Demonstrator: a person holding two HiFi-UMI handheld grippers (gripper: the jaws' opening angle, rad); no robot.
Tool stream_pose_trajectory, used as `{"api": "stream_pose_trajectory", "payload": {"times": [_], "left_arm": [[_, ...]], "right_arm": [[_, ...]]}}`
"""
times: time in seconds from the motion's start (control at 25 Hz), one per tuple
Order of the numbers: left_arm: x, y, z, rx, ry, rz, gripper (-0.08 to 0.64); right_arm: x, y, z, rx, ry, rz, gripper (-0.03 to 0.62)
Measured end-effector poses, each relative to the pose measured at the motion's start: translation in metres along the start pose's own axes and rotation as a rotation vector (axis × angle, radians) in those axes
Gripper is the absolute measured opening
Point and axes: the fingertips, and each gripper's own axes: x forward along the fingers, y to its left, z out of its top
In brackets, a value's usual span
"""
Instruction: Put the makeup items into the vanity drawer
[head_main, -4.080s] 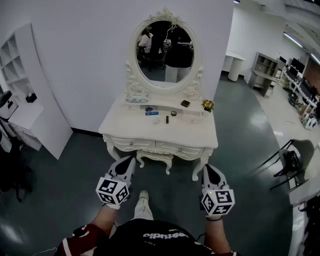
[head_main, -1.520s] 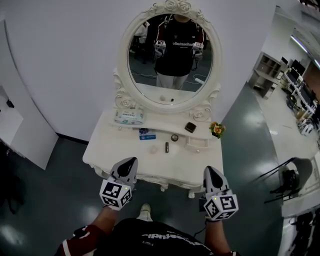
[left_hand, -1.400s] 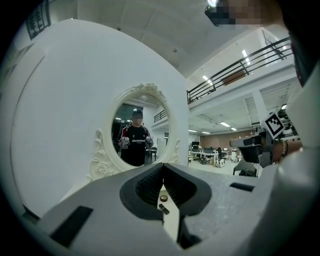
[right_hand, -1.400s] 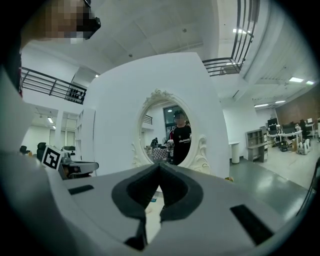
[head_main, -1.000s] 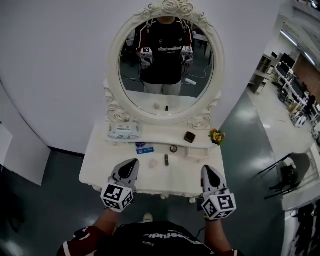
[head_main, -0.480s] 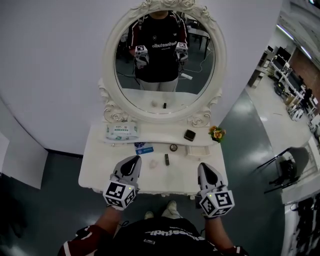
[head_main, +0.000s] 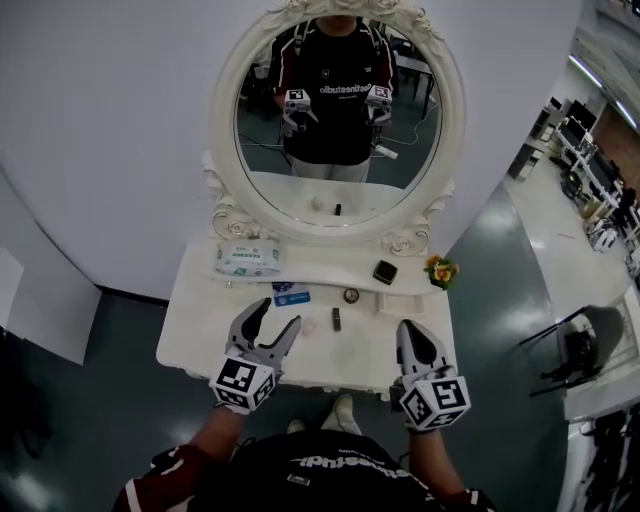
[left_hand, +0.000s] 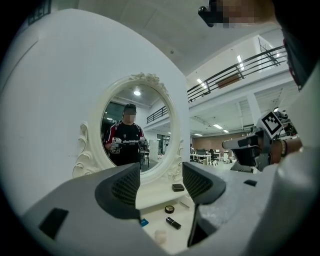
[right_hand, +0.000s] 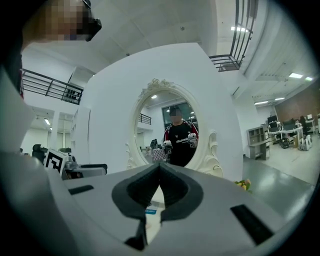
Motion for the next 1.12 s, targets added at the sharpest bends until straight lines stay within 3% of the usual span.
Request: {"api": "stream_pose_trajectory", "payload": {"times": [0.64, 1.12], "left_arm": [[0.039, -0.013, -0.085, 0.06, 0.185, 0.021, 0.253], [0.066, -0.018, -0.174, 0.018, 0.331, 0.073, 0.253]], "right_arm": [[0.027, -0.022, 0.001, 0.015, -0.005, 0.088, 0.003], [0.038, -0.05, -0.015, 0.074, 0.022, 0.117, 0.003]]}}
